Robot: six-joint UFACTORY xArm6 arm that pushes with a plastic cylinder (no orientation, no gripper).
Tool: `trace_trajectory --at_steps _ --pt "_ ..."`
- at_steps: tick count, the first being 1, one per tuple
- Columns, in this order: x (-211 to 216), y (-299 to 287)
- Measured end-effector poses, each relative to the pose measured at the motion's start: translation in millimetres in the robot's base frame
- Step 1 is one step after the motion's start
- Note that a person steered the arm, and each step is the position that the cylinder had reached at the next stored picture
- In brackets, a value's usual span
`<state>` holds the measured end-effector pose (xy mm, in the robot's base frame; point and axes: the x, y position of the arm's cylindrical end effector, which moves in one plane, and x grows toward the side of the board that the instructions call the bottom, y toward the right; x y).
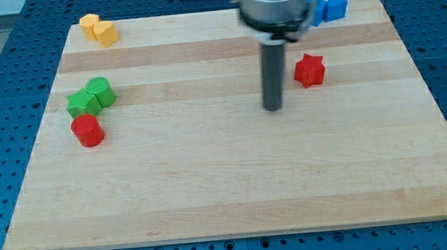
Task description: Push the red star towards the group of blocks
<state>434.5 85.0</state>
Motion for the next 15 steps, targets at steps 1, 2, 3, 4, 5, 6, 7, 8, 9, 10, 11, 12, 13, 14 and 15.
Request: trace_trajectory --at_steps 1,2,3,4,5,6,7,8,9,10,11,12,13,14,15 --pt "-5 54" --pt "-25 84" --pt "-44 95" --pt "-52 77" --pt "-57 51" --pt "-61 26" --pt "-68 4" --pt "-69 -25" --pt "-69 -72" --pt "-69 -113" --pt "-64 -136" --pt "-50 -136" --pt "-31 -139" --pt "-16 -156" --pt "-7 -181"
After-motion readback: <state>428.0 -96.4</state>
